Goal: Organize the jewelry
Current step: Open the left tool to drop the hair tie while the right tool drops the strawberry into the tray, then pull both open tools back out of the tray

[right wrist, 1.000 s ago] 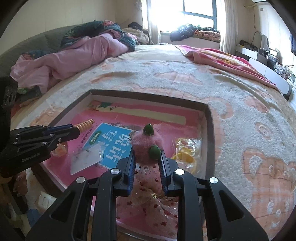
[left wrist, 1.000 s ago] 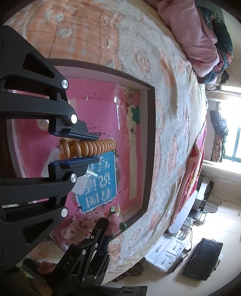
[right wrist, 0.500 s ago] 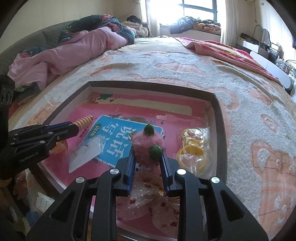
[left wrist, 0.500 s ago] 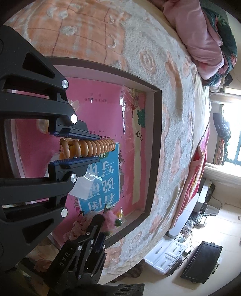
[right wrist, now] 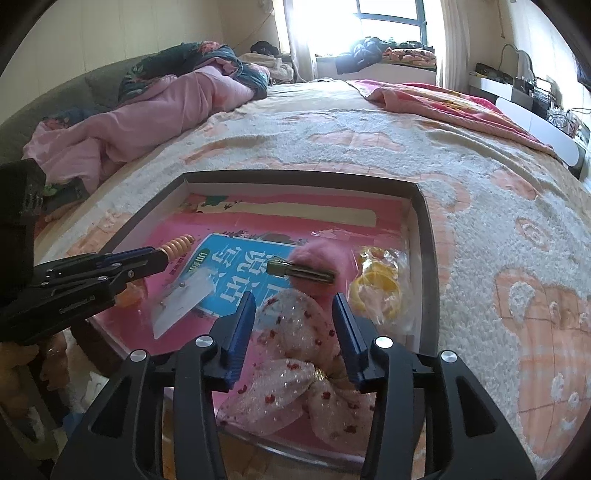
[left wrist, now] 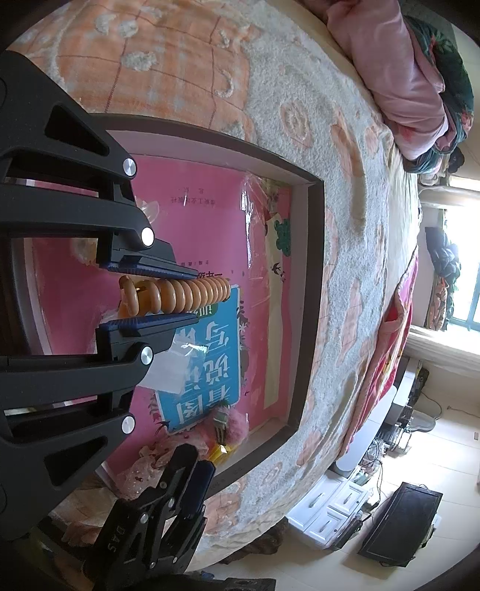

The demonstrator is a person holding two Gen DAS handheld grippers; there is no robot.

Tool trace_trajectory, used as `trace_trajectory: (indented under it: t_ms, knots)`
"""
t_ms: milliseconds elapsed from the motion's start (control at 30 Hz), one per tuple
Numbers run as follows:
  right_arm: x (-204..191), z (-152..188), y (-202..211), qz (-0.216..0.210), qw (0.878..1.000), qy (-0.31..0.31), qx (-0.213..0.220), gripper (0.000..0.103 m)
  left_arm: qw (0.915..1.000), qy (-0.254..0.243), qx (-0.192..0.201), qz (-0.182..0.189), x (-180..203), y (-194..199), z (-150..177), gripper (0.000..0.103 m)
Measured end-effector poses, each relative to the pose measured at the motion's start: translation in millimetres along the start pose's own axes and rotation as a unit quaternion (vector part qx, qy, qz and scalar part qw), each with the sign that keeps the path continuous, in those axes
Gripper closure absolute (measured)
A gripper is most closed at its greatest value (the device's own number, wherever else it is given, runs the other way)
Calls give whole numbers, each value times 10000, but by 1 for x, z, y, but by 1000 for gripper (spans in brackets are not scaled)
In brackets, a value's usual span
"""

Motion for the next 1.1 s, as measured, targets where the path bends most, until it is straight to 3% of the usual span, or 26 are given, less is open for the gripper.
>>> trace_trajectory:
  t_ms: [100, 233, 567, 867, 1100]
  knots:
    - [-1, 4, 5, -29, 10000, 10, 38, 57, 10000, 4, -1, 10, 0, 0, -1, 91]
    - [-3, 7, 11, 34, 9999, 60, 142, 52, 10000, 31, 33, 13, 0, 3, 1, 78]
    - [3, 12, 27, -28, 9997, -59, 249, 46, 9999, 82, 137, 10, 2, 18, 4, 64]
    - [5, 16, 46, -47, 9992, -137, 380, 33, 9992, 141, 382, 51, 5, 46, 4, 44]
    - [6, 20, 61, -38, 9985, -191, 512, 22, 9985, 118, 527, 78, 11, 65, 8, 22]
Point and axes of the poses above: each gripper's, at about its wrist camera, not at the fingertips, and y roughly against the way its jaws point, x to its right, z to its underside, the point moved 1 cm from there along -y, roughly the way its jaws point, and after that the axes turned 7 degrees about -x, right-handed, at the moved point
